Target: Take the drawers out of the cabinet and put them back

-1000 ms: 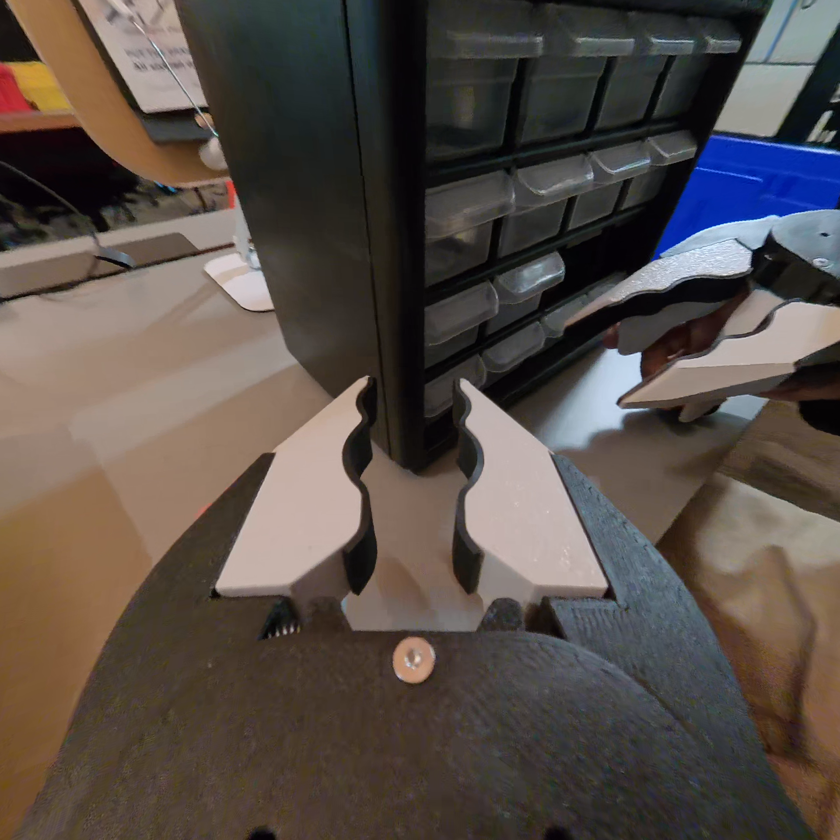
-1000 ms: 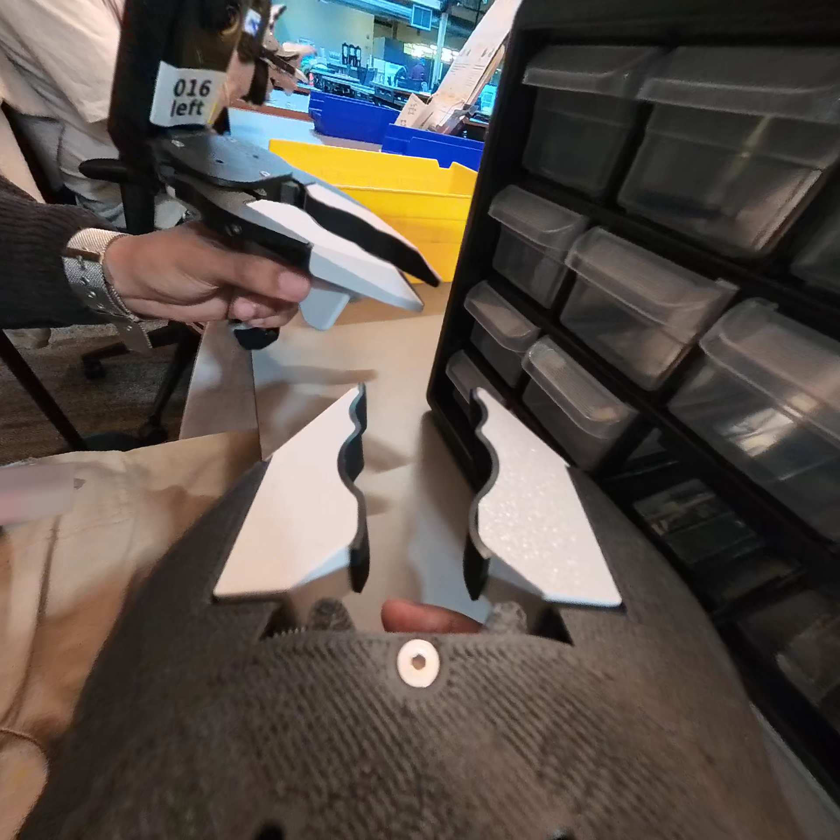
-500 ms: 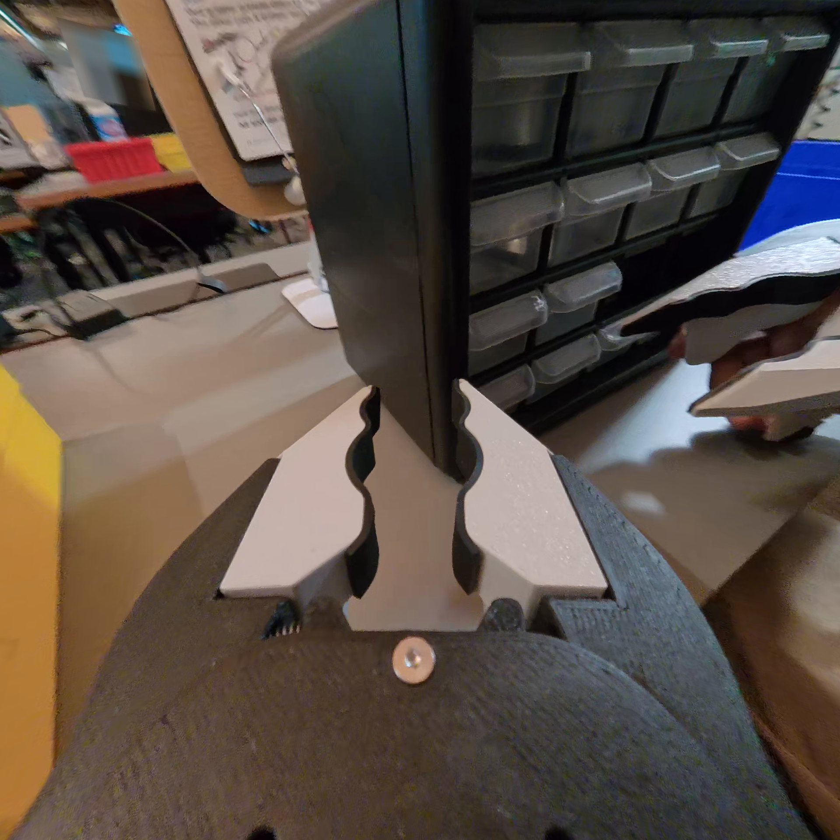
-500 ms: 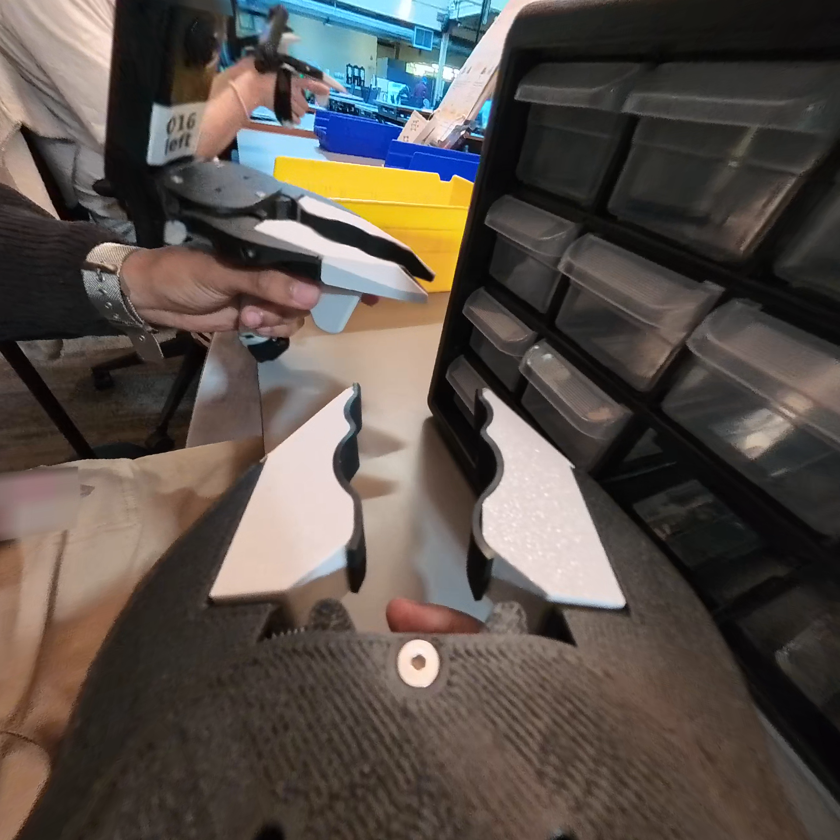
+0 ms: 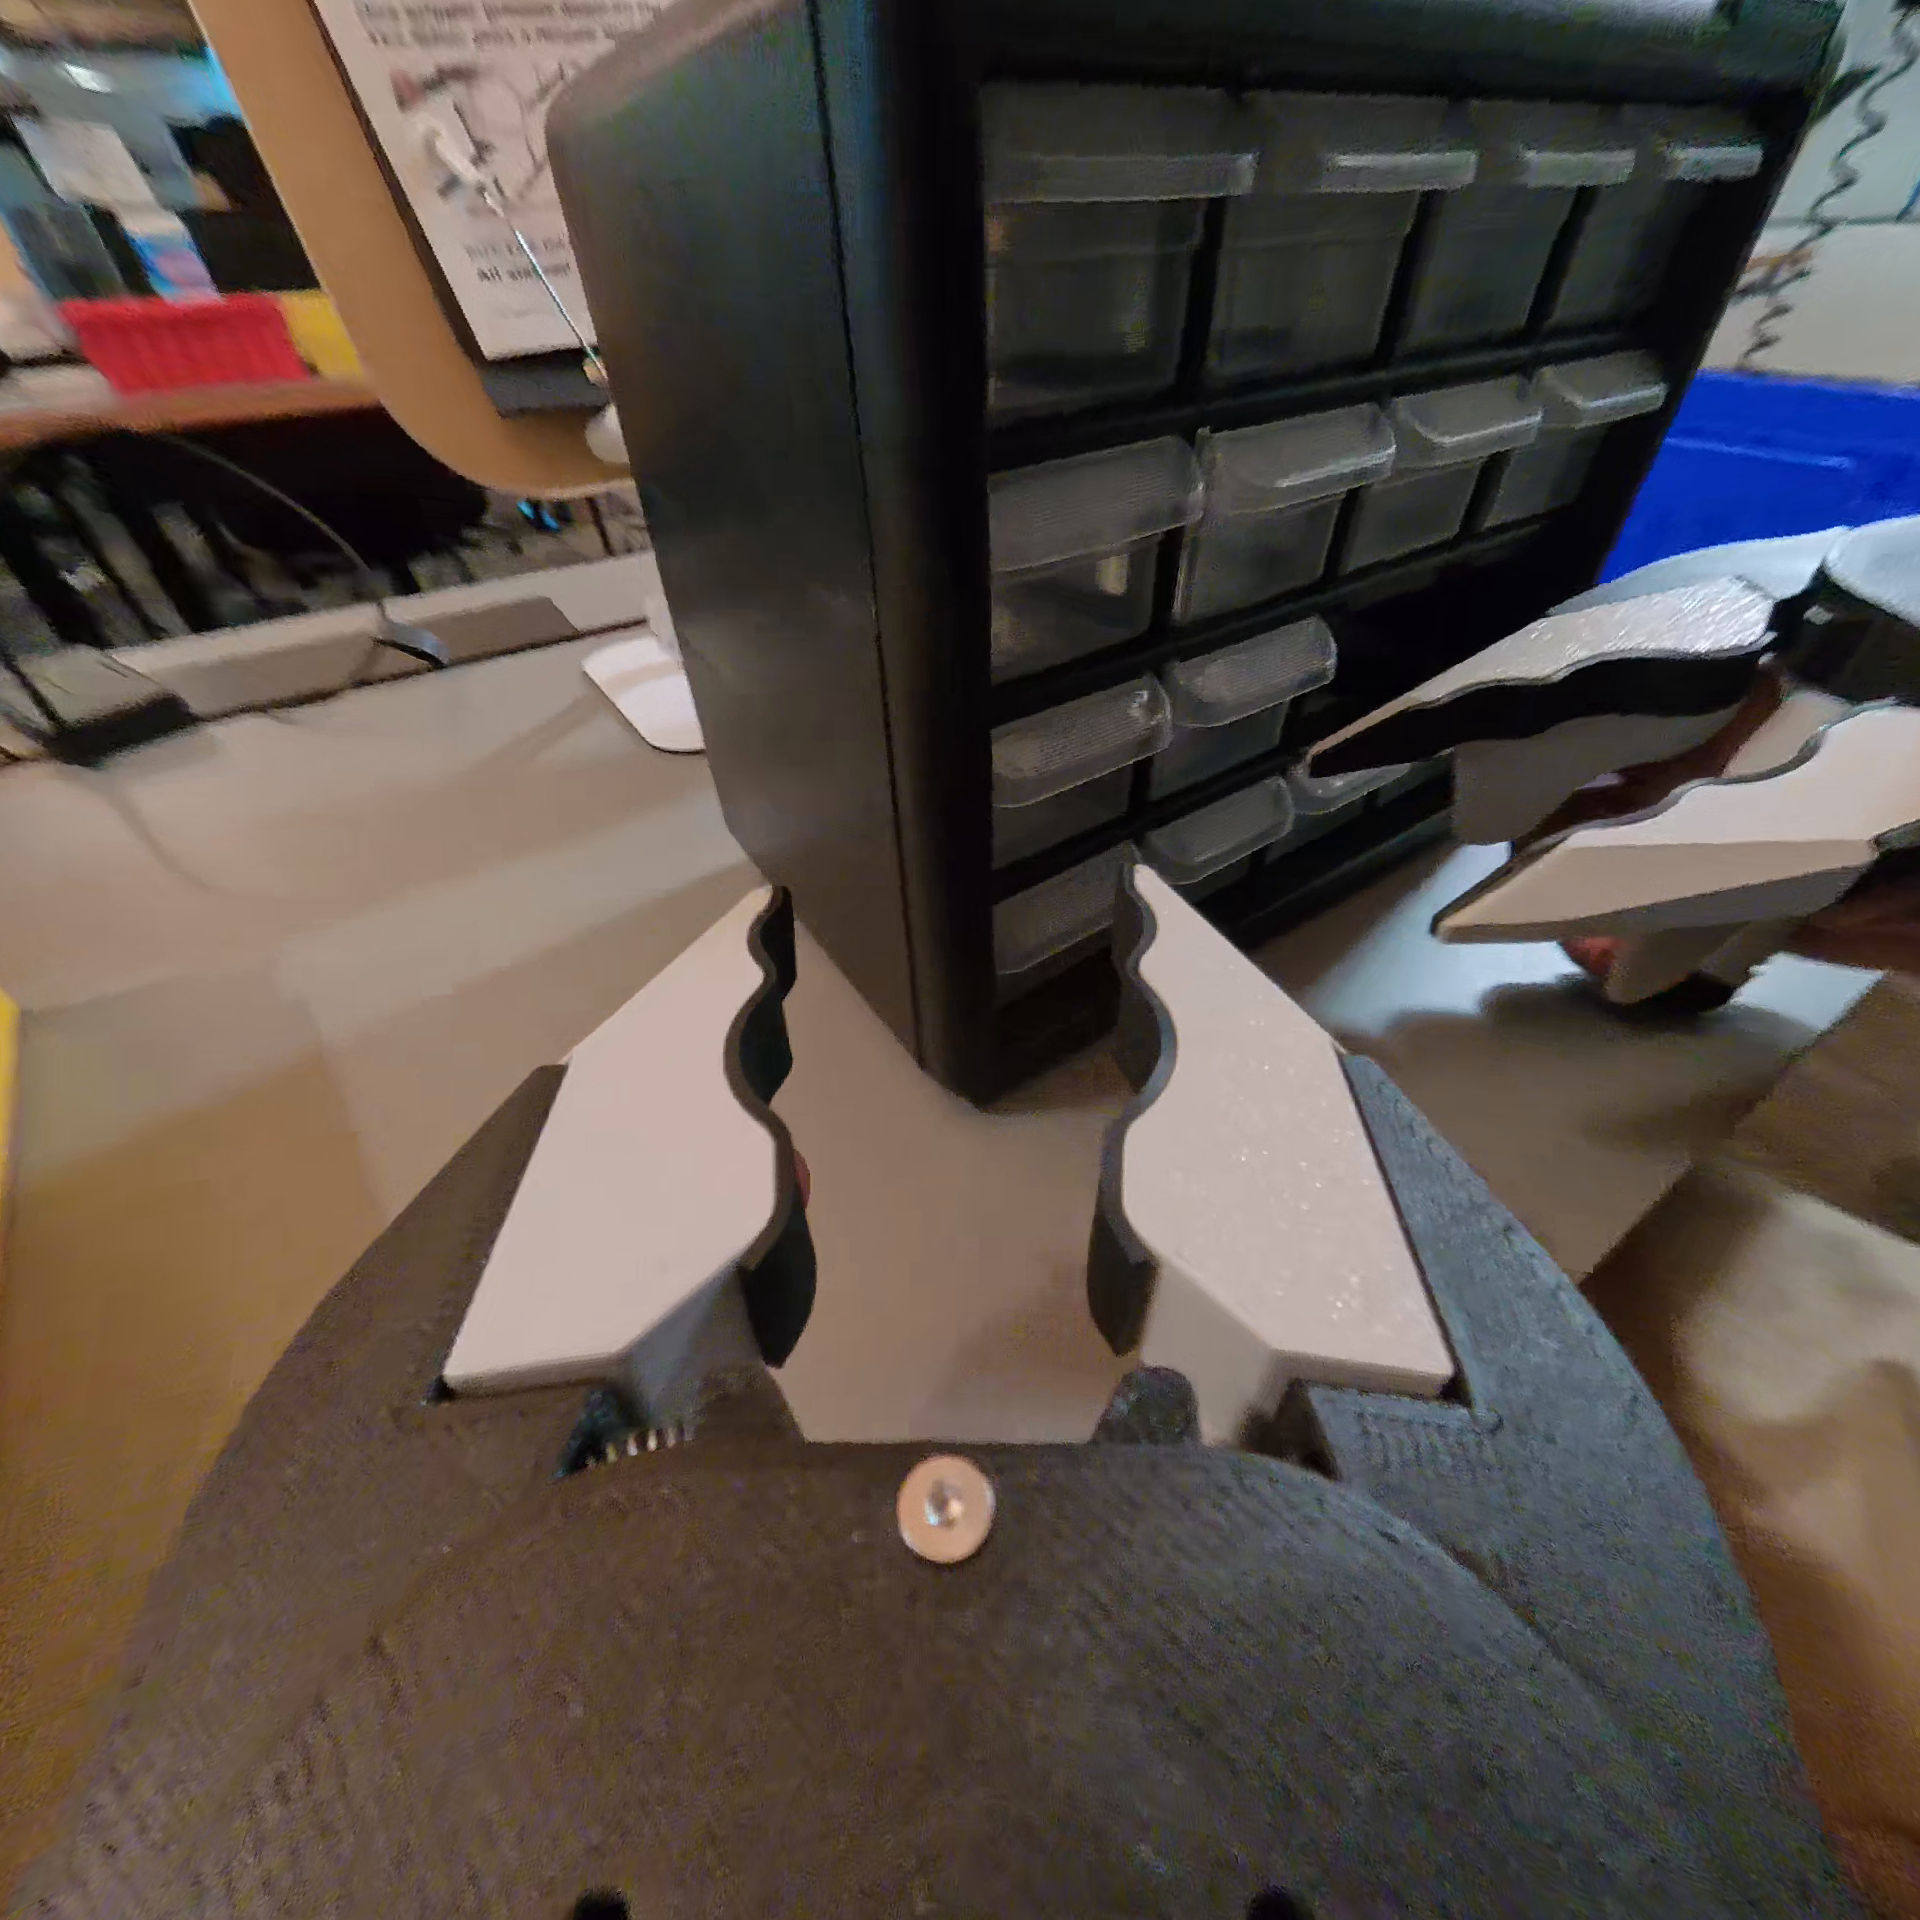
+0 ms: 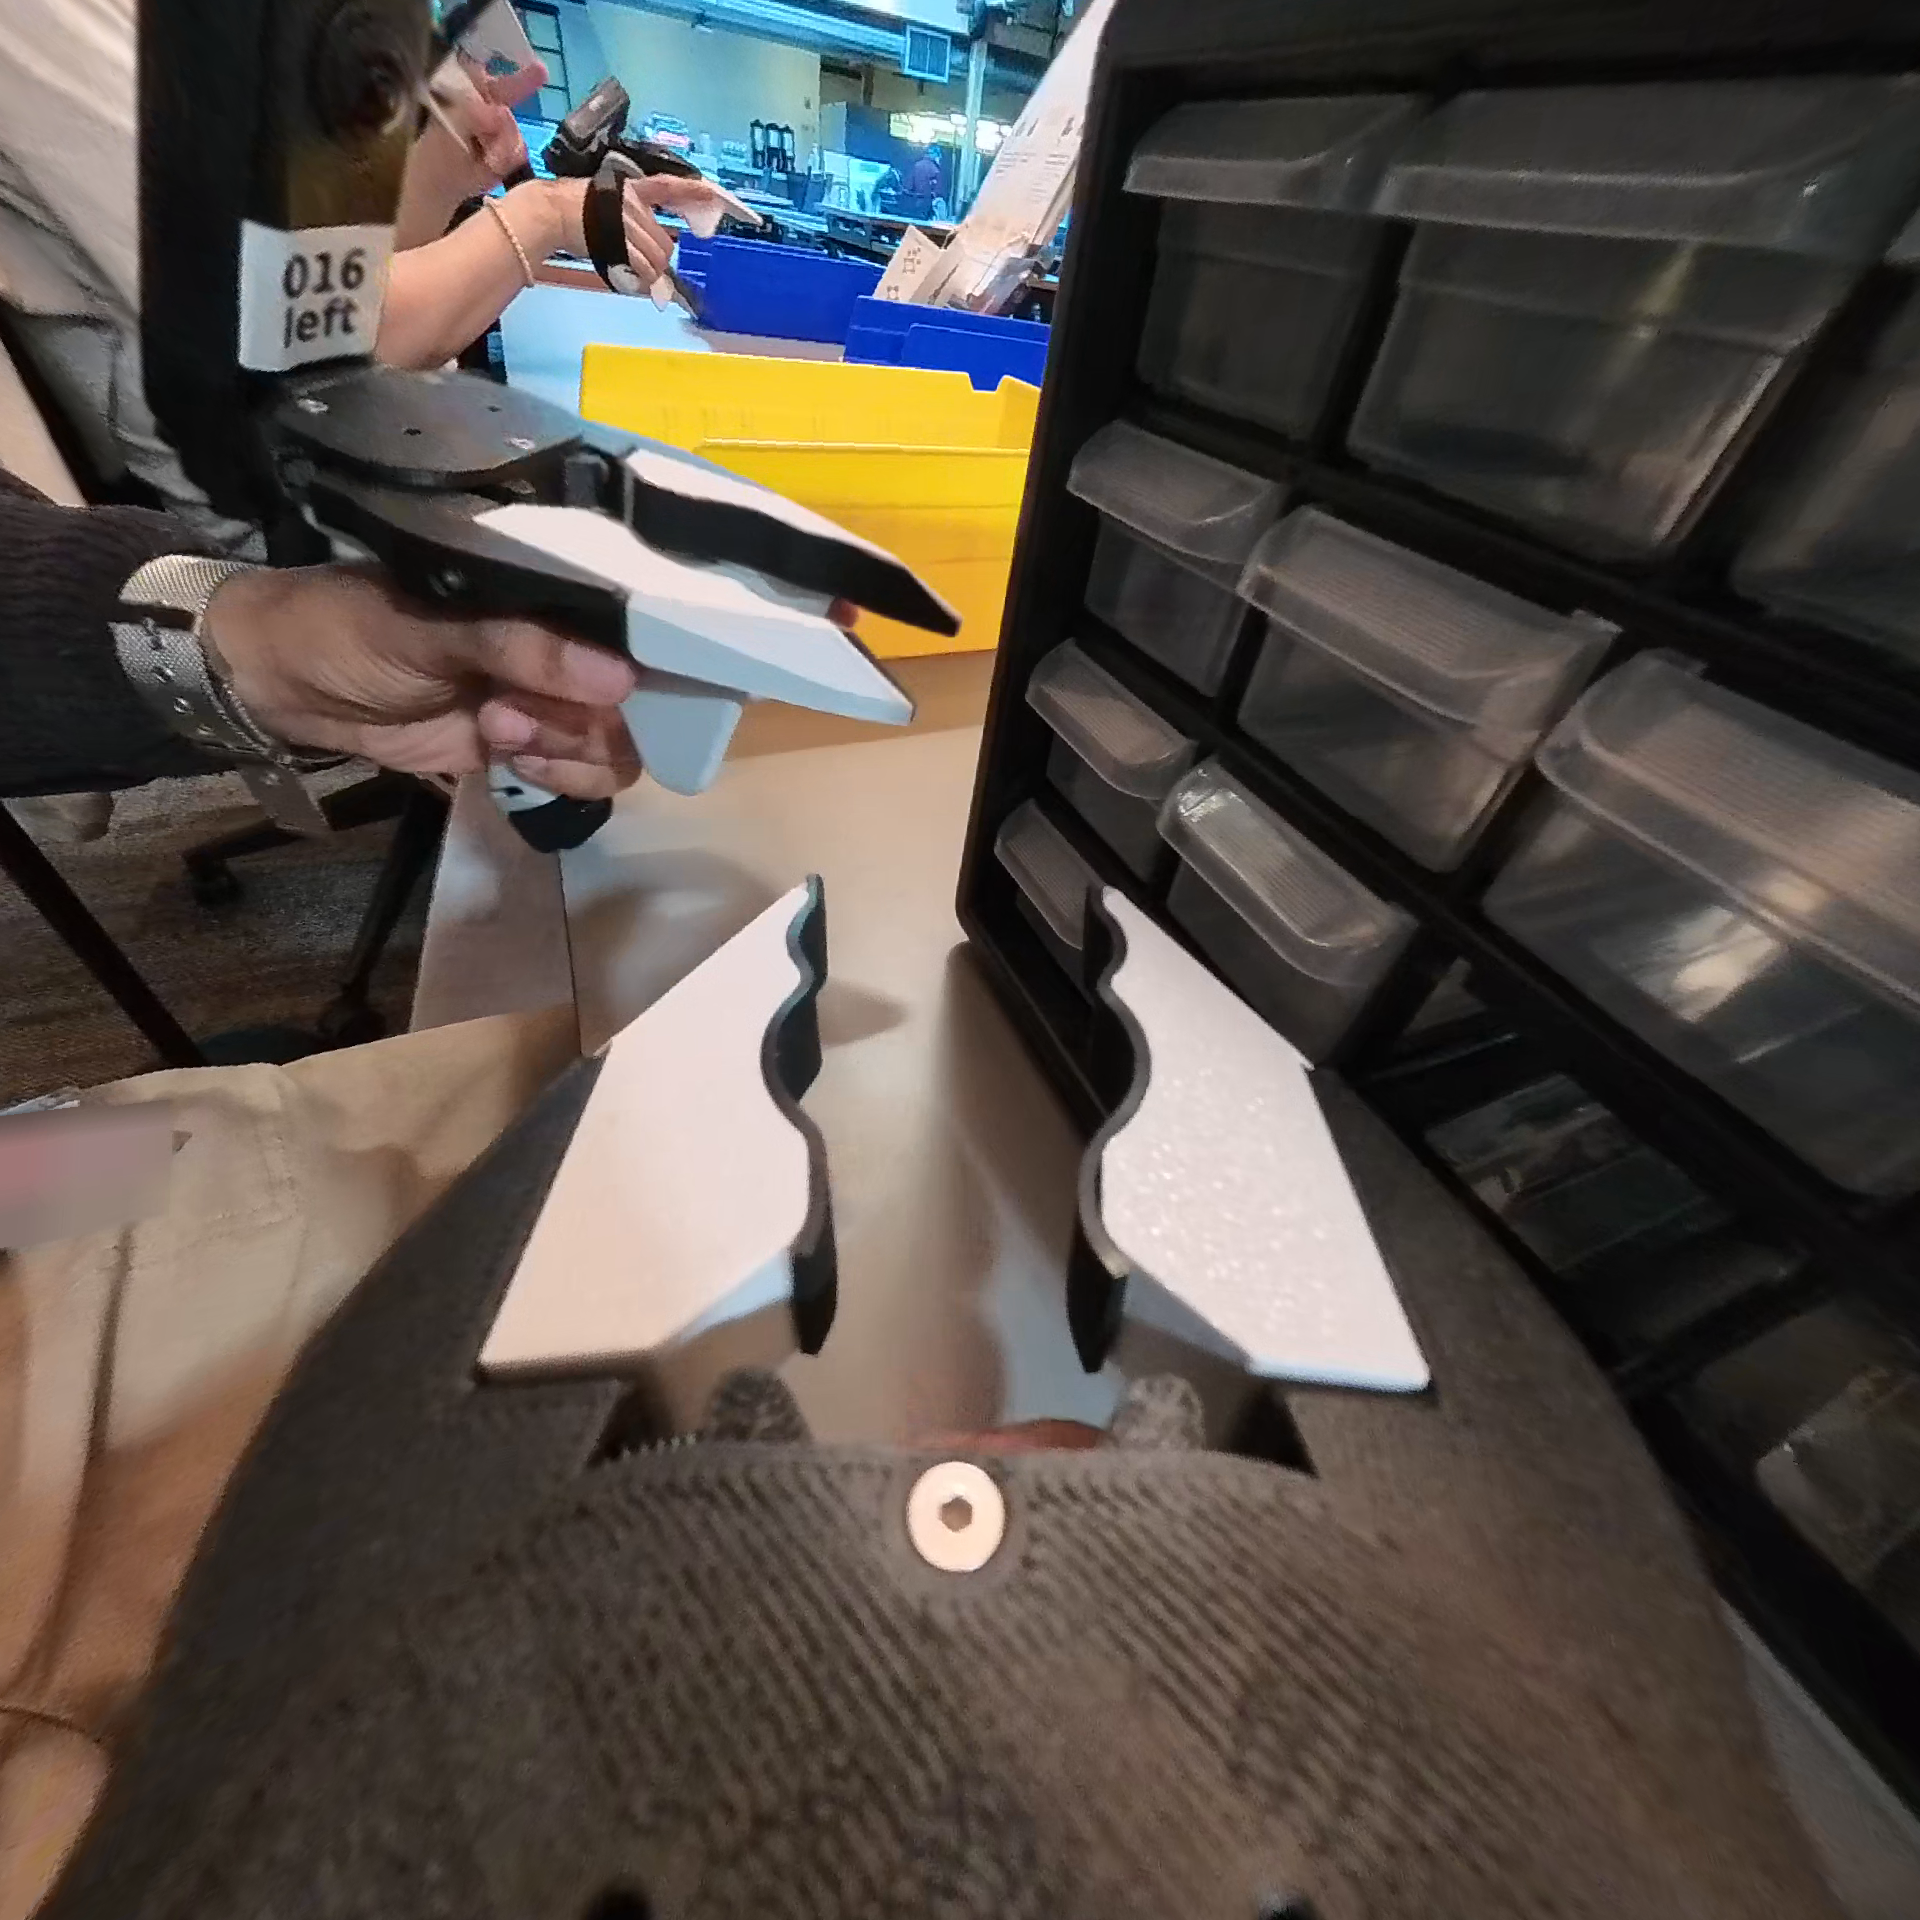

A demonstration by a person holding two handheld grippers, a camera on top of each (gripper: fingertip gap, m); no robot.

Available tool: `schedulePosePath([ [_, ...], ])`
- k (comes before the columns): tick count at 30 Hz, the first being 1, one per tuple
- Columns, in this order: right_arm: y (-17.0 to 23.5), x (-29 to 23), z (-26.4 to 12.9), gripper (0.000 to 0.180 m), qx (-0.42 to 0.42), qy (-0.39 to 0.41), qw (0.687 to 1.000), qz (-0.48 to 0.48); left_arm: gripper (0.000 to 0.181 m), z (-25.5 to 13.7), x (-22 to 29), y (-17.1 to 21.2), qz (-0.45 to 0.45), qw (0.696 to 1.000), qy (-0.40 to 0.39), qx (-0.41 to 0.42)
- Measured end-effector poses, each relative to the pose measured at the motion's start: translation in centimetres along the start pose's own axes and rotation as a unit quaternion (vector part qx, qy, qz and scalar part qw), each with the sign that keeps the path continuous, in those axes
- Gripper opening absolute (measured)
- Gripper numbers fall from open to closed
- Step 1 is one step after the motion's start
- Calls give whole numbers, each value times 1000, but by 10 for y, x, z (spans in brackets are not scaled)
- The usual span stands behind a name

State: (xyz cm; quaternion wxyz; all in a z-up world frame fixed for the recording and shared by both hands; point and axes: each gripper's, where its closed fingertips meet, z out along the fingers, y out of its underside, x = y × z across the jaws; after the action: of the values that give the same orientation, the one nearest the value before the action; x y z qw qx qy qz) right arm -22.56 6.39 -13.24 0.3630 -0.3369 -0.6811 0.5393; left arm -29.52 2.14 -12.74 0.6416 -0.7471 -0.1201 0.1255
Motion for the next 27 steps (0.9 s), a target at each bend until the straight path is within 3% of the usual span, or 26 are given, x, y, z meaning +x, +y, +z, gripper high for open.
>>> schedulePosePath([
  [7,6,4,5,56,-25,7,1000,9,69,4,11,13,-71,995,61,-38],
  [15,7,0,12,47,-38,38,998,15,65,6,10,18,-77,994,59,-53],
  [18,18,5,16,51,-82,85,992,48,68,10,11,29,-98,989,64,-88],
  [21,25,-11,18,56,-107,73,988,82,70,12,16,35,-111,985,76,-105],
  [25,25,-14,19,51,-109,82,989,51,74,13,20,38,-104,985,83,-113],
  [27,26,-12,19,50,-109,84,989,60,68,13,20,40,-109,983,86,-118],
])
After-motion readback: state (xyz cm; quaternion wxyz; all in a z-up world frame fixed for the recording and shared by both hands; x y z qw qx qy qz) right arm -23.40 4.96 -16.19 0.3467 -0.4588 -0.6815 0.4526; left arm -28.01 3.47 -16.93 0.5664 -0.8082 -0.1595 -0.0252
